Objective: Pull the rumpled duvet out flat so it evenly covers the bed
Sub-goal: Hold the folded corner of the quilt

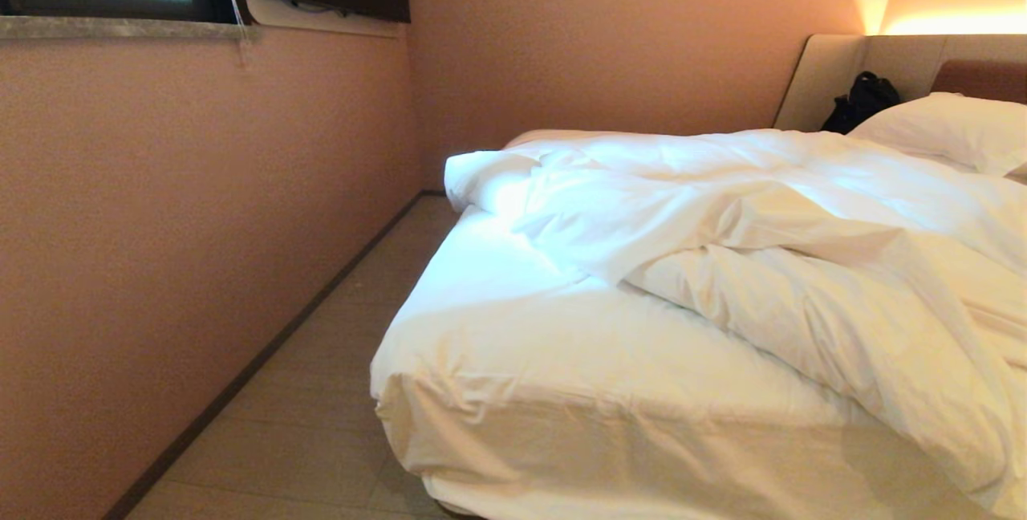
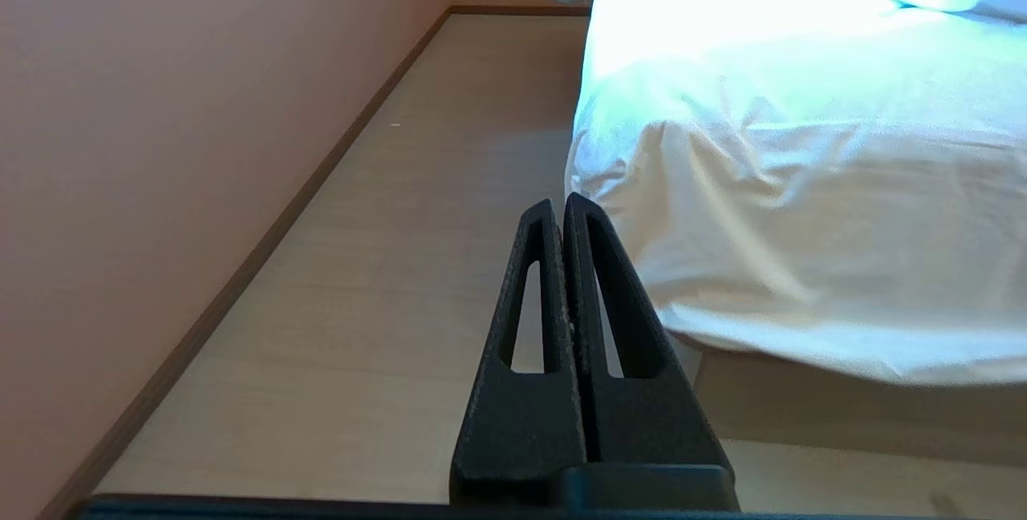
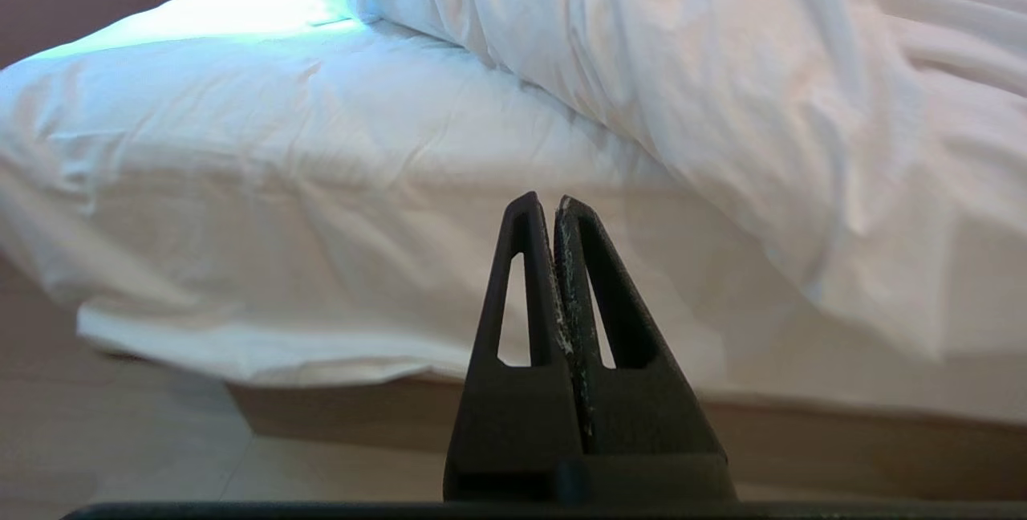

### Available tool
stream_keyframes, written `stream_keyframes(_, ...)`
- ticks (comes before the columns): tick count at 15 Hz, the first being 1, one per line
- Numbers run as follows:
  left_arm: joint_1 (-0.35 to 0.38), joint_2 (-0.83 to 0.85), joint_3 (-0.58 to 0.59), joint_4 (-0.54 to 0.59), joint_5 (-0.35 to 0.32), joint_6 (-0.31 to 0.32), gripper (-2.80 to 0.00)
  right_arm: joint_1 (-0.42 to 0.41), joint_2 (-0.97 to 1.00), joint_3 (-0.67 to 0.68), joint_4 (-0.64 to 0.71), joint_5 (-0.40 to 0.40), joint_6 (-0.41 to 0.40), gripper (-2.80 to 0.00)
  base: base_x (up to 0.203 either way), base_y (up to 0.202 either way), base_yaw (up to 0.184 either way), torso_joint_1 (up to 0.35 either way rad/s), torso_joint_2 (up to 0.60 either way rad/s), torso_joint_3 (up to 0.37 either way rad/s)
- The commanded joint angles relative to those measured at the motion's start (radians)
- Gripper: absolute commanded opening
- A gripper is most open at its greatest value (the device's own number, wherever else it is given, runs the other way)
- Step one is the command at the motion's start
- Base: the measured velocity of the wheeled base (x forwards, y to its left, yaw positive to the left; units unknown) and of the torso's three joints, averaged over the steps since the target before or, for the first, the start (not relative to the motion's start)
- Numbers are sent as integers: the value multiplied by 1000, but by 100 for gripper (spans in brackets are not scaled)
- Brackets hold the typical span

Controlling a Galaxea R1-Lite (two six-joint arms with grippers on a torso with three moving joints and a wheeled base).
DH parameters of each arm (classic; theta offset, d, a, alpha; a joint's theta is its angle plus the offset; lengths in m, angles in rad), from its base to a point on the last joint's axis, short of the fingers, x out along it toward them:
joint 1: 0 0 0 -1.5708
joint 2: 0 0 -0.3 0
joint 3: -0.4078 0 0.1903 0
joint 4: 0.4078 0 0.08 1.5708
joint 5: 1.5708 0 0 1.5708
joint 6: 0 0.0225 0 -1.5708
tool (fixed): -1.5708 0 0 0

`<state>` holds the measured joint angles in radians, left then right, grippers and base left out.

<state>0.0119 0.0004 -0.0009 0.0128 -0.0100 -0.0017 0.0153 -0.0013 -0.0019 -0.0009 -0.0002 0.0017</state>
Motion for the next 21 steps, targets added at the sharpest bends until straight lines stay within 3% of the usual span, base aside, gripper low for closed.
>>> stream_keyframes(1, 0, 1, -1, 1, 1, -1, -280, 0, 1, 0, -1, 0, 0, -280, 127, 0, 2, 8, -2, 2)
stream_keyframes(21, 0, 1, 0, 0, -1, 3, -280, 0, 1, 0, -1, 0, 0, -280, 0, 0, 0, 0, 0, 0)
